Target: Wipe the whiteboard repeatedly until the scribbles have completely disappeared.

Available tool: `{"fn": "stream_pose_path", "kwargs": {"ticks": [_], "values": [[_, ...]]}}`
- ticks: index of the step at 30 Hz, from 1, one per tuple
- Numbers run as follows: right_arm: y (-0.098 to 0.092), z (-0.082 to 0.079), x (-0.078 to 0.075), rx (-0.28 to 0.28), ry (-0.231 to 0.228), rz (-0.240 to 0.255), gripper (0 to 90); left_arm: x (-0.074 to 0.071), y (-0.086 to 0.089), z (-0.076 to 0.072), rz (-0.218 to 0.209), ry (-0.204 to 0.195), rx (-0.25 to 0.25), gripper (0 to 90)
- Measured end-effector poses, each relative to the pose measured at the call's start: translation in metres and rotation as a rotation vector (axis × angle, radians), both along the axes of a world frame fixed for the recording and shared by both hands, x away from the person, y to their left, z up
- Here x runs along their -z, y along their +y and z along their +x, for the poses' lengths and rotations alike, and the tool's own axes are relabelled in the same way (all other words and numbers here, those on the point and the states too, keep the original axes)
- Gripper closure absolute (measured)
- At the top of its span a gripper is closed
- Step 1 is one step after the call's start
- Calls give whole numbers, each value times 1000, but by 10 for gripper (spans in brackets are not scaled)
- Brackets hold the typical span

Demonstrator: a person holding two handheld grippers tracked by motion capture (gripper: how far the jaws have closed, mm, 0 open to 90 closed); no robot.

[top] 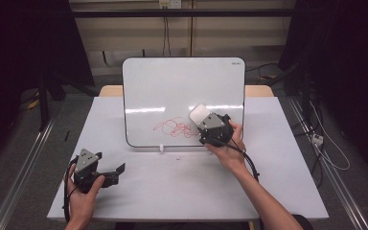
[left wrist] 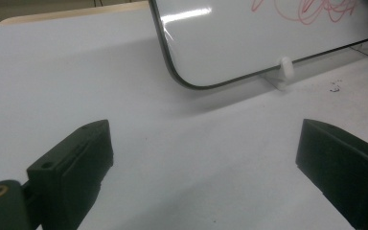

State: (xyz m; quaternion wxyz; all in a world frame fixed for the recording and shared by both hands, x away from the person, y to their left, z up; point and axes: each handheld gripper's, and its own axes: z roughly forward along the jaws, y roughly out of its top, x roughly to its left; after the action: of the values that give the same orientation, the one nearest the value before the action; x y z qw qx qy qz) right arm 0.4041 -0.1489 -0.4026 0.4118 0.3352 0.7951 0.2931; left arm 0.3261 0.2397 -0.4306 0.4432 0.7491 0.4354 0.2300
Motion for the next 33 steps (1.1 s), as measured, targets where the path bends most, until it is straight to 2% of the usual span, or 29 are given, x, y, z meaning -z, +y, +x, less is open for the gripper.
{"fn": "stream_pose_path", "kwargs": {"ticks": [7, 18, 26, 33], "values": [[5, 3, -3, 33, -1, 20, 313, 1, -1, 1, 0, -3, 5, 54], [15, 4, -3, 38, -15, 20, 312, 0, -3, 2, 4, 2, 11, 54], [34, 4, 0, 7, -27, 12, 312, 0, -3, 2, 4, 1, 12, 54], [40, 3, 1, -2, -23, 9, 312, 1, -4, 3, 2, -1, 14, 54]]}}
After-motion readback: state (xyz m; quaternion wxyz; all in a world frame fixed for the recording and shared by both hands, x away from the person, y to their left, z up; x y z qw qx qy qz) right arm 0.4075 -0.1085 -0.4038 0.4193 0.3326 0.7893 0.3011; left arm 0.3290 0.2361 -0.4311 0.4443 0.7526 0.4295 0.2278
